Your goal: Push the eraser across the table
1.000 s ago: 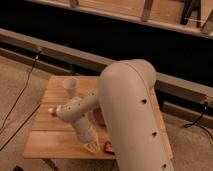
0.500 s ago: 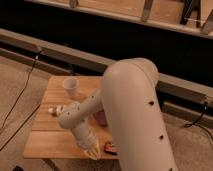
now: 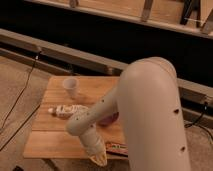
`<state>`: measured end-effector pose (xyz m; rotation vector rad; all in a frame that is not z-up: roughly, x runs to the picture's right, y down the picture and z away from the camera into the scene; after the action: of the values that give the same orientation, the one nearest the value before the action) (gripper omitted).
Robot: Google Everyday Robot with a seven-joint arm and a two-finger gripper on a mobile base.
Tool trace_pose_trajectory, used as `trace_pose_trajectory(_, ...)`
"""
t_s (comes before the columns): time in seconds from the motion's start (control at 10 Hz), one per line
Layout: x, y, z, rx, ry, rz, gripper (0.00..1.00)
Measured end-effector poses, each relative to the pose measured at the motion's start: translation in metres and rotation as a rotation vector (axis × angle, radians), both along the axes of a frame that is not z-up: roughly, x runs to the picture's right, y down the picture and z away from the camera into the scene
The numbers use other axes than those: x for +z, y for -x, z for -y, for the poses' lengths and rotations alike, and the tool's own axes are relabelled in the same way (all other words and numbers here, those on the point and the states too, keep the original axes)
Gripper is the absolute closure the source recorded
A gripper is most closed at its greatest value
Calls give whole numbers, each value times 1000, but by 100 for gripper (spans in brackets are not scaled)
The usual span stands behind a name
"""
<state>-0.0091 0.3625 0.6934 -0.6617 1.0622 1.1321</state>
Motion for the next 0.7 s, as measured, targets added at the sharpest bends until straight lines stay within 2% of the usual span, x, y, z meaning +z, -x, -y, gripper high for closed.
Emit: trace_pose_trajectory(0.7, 17, -33, -3, -15, -11, -34, 100)
